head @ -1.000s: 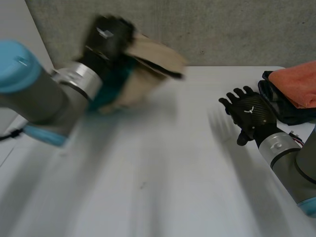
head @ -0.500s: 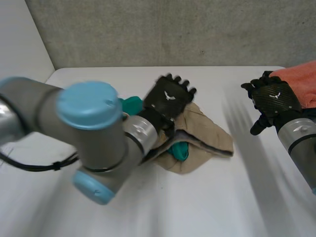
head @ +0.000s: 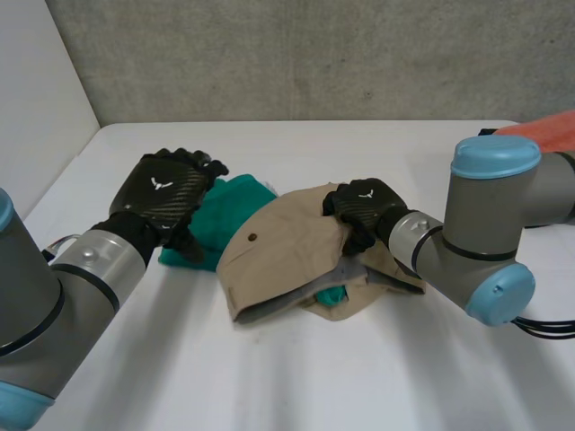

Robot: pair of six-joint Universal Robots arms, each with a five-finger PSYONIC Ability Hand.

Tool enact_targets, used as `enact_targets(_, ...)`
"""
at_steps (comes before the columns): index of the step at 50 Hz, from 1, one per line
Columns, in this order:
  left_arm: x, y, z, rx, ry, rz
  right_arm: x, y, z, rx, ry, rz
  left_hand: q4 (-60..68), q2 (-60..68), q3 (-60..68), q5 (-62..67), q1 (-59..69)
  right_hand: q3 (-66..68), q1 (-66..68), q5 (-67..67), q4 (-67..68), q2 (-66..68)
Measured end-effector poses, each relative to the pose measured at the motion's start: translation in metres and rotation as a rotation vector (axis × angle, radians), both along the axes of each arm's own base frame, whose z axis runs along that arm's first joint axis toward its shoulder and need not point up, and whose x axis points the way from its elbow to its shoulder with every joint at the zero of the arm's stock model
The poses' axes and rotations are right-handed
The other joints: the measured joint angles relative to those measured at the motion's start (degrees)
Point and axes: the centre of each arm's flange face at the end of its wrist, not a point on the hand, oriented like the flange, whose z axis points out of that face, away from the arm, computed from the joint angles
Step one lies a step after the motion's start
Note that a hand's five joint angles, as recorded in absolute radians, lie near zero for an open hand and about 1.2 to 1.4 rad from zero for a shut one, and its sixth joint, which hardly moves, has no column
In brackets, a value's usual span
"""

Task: Fold the laundry.

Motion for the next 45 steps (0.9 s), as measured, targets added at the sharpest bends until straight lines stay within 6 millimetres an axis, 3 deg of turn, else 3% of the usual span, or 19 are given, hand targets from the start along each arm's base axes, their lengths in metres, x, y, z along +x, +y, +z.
enact_targets(2,0.004,-0.004,-0.002,0.002,-0.003,0.017,0.001,-0.003,0.002,-0.034,0.002,-0.011,0.0,0.0,0.0,0.0,0.0,11.2,9.5,11.1,12.0,11.2)
enact_targets(4,0.006,-0.007,-0.003,-0.001,-0.003,0.026,0.000,-0.005,0.008,-0.060,-0.002,-0.023,0.0,0.0,0.0,0.0,0.0,11.8,9.6,11.5,13.1,11.3)
enact_targets(8,0.010,-0.018,0.001,-0.026,0.004,0.048,-0.015,-0.001,0.043,-0.157,-0.024,-0.070,0.0,0.0,0.0,0.0,0.0,11.8,9.6,11.7,14.0,11.3)
enact_targets(12,0.012,-0.028,0.005,-0.049,0.013,0.059,-0.042,-0.002,0.070,-0.228,-0.016,-0.135,0.0,0.0,0.0,0.0,0.0,11.8,9.5,12.1,14.2,11.3)
enact_targets(16,0.008,-0.038,0.001,-0.045,0.014,0.033,-0.086,-0.013,0.081,-0.283,0.070,-0.235,0.0,0.0,0.0,0.0,0.0,11.8,9.5,12.1,14.5,11.3)
enact_targets(20,-0.001,-0.046,-0.013,-0.014,0.007,-0.034,-0.129,-0.022,0.081,-0.309,0.176,-0.326,0.0,0.0,0.0,0.0,0.0,11.8,10.3,12.1,14.7,11.3)
enact_targets(27,-0.022,-0.054,-0.046,0.065,-0.014,-0.141,-0.160,-0.024,0.068,-0.268,0.225,-0.381,0.0,0.0,0.0,0.0,0.0,12.7,10.4,12.4,14.9,11.6)
enact_targets(34,-0.057,-0.053,-0.080,0.123,-0.040,-0.236,-0.160,-0.015,0.049,-0.194,0.192,-0.343,0.0,0.0,0.0,0.0,0.0,12.8,10.4,12.9,15.0,11.6)
enact_targets(45,-0.092,-0.064,-0.104,0.121,-0.047,-0.293,-0.155,-0.008,0.032,-0.161,0.175,-0.312,1.1,1.2,0.5,1.8,0.3,12.8,10.4,12.9,15.0,11.6)
